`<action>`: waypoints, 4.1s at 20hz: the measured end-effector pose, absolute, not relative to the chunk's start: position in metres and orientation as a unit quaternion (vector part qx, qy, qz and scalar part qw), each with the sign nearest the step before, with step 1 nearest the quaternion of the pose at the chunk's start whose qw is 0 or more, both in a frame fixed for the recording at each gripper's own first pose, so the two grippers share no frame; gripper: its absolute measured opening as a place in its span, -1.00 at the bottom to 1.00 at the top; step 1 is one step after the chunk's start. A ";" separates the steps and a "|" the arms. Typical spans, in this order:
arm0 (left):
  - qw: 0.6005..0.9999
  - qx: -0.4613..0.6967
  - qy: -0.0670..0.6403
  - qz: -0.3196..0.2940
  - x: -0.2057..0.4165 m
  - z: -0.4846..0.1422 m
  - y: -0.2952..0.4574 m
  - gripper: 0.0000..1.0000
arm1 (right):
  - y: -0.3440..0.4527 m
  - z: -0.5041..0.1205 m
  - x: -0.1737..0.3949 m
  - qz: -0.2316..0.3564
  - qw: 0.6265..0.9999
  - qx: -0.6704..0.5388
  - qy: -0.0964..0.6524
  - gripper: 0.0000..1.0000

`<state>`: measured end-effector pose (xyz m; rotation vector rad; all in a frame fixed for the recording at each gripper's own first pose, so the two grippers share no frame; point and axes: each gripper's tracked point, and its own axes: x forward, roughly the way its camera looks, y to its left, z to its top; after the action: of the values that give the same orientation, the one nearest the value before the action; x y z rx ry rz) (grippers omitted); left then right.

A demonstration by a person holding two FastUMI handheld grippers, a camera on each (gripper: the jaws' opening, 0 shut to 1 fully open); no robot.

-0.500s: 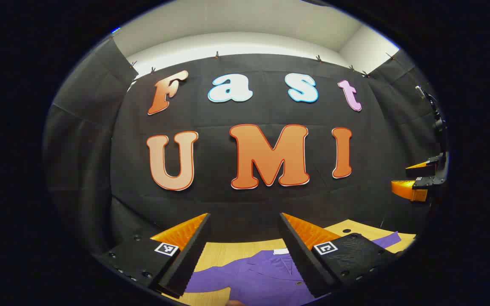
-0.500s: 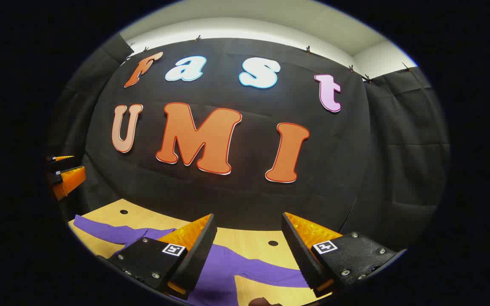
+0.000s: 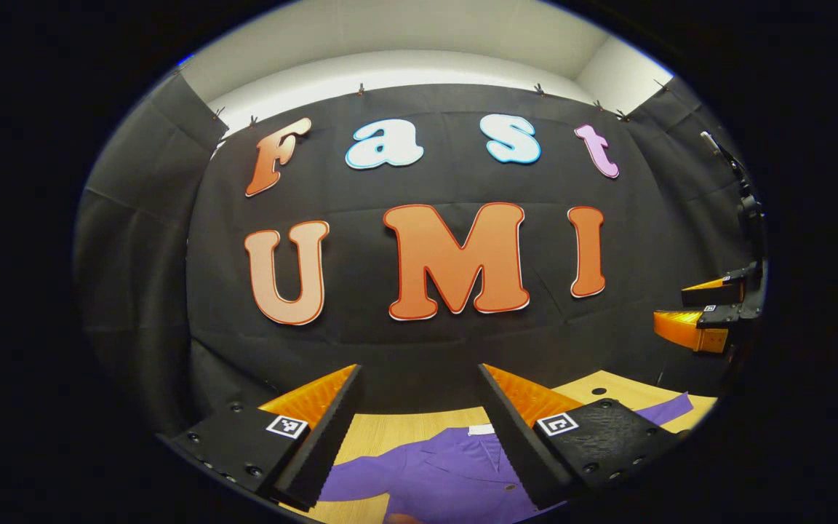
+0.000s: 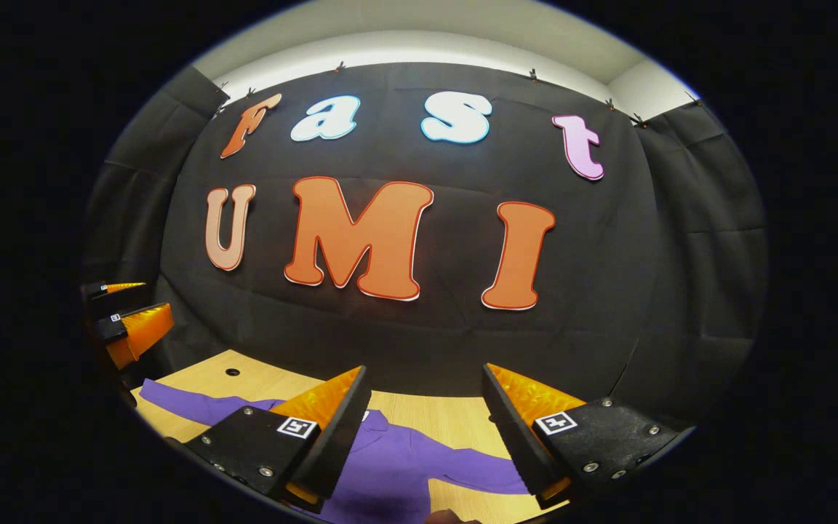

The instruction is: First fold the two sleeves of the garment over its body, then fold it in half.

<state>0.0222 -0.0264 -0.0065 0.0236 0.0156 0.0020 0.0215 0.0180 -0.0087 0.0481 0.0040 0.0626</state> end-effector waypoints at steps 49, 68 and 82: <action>0.988 0.080 0.130 0.021 0.015 -0.069 -0.109 0.96 | -0.232 -0.421 0.035 -0.118 0.761 0.291 0.568 0.89; 0.979 0.096 0.172 0.053 0.010 -0.095 -0.104 0.96 | -0.243 -0.471 0.043 -0.137 0.746 0.219 0.614 -0.81; 0.987 0.088 0.132 0.018 0.010 -0.086 -0.049 0.95 | -0.163 -0.319 0.079 -0.069 0.826 0.222 0.513 -0.92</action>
<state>0.0102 -0.0493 -0.0856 0.1761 0.2649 0.0363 0.0794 -0.1626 -0.3188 0.4721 1.0901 -0.1471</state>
